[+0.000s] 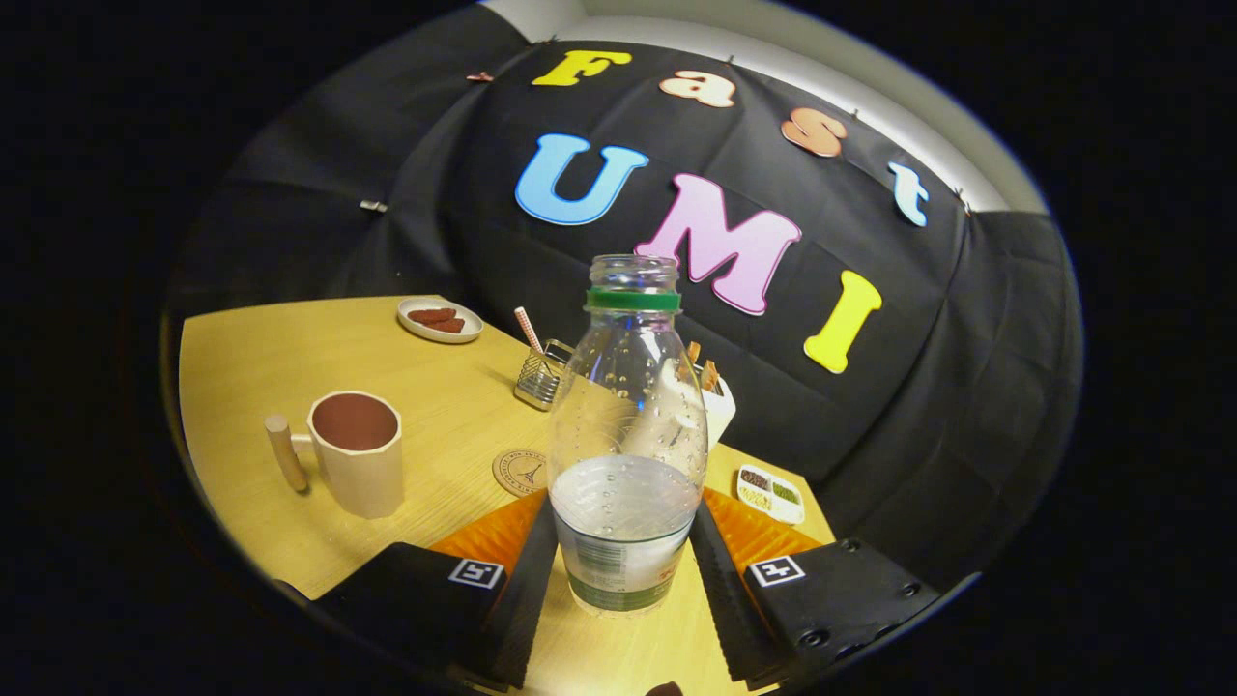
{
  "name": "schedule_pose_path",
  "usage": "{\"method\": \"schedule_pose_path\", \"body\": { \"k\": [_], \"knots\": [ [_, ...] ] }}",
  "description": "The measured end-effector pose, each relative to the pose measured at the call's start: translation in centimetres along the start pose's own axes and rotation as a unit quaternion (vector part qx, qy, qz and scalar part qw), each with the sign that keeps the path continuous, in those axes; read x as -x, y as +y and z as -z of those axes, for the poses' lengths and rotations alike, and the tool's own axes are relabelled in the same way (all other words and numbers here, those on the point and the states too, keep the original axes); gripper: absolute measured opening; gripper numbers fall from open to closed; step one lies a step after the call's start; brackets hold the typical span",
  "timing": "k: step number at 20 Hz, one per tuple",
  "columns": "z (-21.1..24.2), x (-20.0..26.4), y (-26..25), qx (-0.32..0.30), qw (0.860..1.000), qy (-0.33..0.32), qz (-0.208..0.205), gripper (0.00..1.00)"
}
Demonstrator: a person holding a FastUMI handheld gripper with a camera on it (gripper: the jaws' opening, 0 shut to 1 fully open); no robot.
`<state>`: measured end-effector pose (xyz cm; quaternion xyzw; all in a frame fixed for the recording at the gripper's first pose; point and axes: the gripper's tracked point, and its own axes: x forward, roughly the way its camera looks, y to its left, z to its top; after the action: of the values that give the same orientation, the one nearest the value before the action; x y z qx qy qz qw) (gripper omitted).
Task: Take the bottle from table, then pour the juice into the cup, finally place the bottle on the coaster
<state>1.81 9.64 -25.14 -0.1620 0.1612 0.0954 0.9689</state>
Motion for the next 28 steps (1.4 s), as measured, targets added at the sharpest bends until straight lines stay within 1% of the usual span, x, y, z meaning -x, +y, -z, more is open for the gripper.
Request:
{"method": "schedule_pose_path", "body": {
  "k": [3,5,9,11,17,21,25,28],
  "knots": [
    [-0.9,-0.1,0.4,0.064,0.998,0.013,-0.001,0.77],
    [-1.2,-0.2,1.0,0.118,0.993,0.024,-0.002,0.77],
    [-1.5,-0.5,2.7,0.224,0.974,0.03,-0.008,0.76],
    [-1.3,-0.9,3.8,0.258,0.965,0.035,-0.019,0.77],
    [0.4,-1.7,5.8,0.329,0.941,0.065,-0.038,0.76],
    [1.4,-2.6,6.0,0.373,0.923,0.084,-0.048,0.76],
    [1.6,-2.9,6.1,0.392,0.914,0.087,-0.055,0.77],
    [1.5,-3.6,6.2,0.399,0.911,0.093,-0.055,0.76]
  ]
}}
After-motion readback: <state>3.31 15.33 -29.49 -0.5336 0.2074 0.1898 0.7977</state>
